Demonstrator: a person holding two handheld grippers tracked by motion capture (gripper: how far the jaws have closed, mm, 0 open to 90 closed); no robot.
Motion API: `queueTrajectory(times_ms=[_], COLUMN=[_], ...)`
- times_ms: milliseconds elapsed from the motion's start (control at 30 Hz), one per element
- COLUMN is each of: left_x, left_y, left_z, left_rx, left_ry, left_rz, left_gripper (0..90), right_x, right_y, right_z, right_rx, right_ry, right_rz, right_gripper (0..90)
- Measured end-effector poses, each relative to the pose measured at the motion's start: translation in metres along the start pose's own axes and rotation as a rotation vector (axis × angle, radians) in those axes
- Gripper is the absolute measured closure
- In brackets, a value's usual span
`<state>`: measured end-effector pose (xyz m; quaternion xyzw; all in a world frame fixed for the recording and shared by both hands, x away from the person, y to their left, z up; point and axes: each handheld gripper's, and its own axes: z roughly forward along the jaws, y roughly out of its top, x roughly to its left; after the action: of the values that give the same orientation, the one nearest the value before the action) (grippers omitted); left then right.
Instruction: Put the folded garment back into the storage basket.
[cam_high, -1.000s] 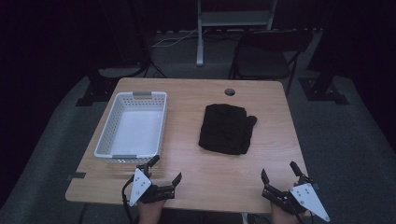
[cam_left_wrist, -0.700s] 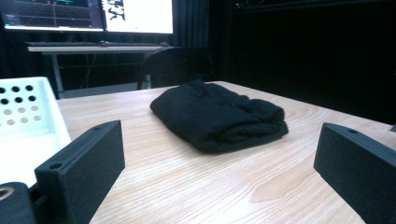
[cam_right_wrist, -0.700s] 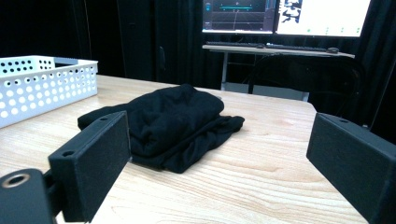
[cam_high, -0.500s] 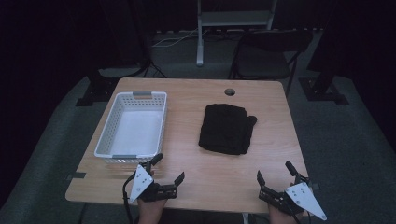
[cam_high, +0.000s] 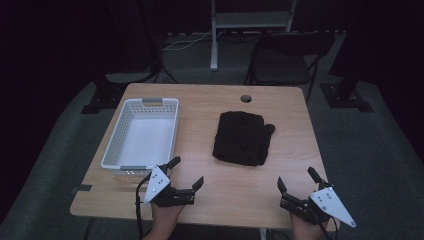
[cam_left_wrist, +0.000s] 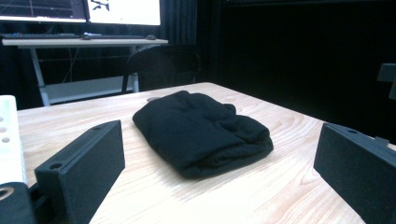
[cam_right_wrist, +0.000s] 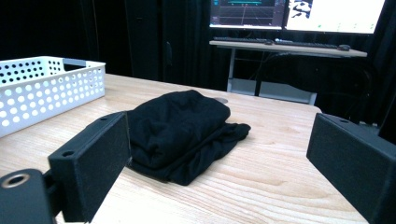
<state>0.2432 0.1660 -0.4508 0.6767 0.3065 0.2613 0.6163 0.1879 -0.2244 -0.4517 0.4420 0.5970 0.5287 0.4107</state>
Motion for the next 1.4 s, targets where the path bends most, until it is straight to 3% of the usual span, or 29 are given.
queueTrajectory(times_ms=[367, 733, 900, 1133, 1267, 1400], left_x=[0.013, 0.015, 0.017, 0.016, 0.012, 0.017], left_y=[0.013, 0.033, 0.042, 0.055, 0.063, 0.067], left_z=[0.021, 0.042, 0.051, 0.067, 0.078, 0.089], left_rx=[0.065, 0.041, 0.054, 0.041, 0.058, 0.07], left_ry=[-0.032, -0.043, -0.017, -0.011, -0.005, -0.019], left_rz=[-0.041, -0.075, -0.065, -0.095, -0.061, -0.111], left_gripper=[2.4, 2.4, 2.4, 2.5, 2.5, 2.5], right_x=[0.001, 0.001, 0.0, 0.0, 0.002, 0.005], right_y=[0.005, 0.009, 0.013, 0.018, 0.022, 0.025], right_z=[0.003, 0.008, 0.008, 0.011, 0.014, 0.016], right_rx=[0.026, 0.026, 0.024, 0.028, 0.03, 0.036], right_ry=[0.011, 0.013, 0.006, -0.012, -0.008, -0.008], right_rz=[0.011, 0.02, 0.02, 0.027, 0.023, 0.022], right_gripper=[5.7, 5.7, 5.7, 5.7, 5.7, 5.7])
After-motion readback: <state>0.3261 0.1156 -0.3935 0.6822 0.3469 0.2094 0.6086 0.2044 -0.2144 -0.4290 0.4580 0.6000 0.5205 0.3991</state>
